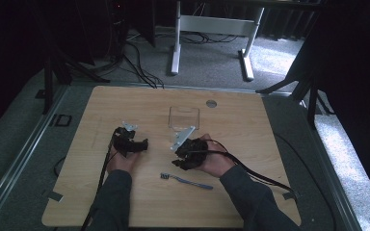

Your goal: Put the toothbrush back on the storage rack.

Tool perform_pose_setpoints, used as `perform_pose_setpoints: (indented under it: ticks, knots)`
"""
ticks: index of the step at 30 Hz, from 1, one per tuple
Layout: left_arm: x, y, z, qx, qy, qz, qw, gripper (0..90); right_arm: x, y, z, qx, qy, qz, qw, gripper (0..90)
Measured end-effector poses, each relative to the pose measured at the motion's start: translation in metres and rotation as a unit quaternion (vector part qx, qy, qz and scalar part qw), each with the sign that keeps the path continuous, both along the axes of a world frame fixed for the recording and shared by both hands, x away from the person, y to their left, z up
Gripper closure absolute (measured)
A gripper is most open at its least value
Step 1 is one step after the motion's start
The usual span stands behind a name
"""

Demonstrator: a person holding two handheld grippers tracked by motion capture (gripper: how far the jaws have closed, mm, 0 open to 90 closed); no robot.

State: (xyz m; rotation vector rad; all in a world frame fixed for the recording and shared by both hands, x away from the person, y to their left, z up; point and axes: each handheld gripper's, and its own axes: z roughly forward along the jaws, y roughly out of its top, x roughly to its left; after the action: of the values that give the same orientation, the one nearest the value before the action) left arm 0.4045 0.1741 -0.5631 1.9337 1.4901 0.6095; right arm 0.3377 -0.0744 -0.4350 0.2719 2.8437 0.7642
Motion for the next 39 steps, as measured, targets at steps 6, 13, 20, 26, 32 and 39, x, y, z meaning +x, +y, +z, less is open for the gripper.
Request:
perform_pose_setpoints:
  ticks: [6,13,20,26,32,39]
  knots:
    - [0.000,0.000,0.000,0.000,0.000,0.000,1.0000,14.5,-0.001,0.002,-0.004,-0.011,0.006,0.000,0.9999,62.1]
    - [0.000,0.000,0.000,0.000,0.000,0.000,1.0000,14.5,-0.002,0.003,-0.007,-0.018,0.013,-0.002,0.9997,62.1]
    - [0.000,0.000,0.000,0.000,0.000,0.000,1.0000,14.5,-0.001,0.004,-0.010,-0.027,0.022,-0.004,0.9994,62.2]
    - [0.000,0.000,0.000,0.000,0.000,0.000,1.0000,14.5,-0.001,0.005,-0.012,-0.032,0.028,-0.005,0.9991,62.2]
    - [0.000,0.000,0.000,0.000,0.000,0.000,1.0000,14.5,-0.002,0.006,-0.015,-0.041,0.032,-0.005,0.9986,62.2]
    - [0.000,0.000,0.000,0.000,0.000,0.000,1.0000,14.5,-0.002,0.007,-0.018,-0.049,0.035,-0.002,0.9982,62.7]
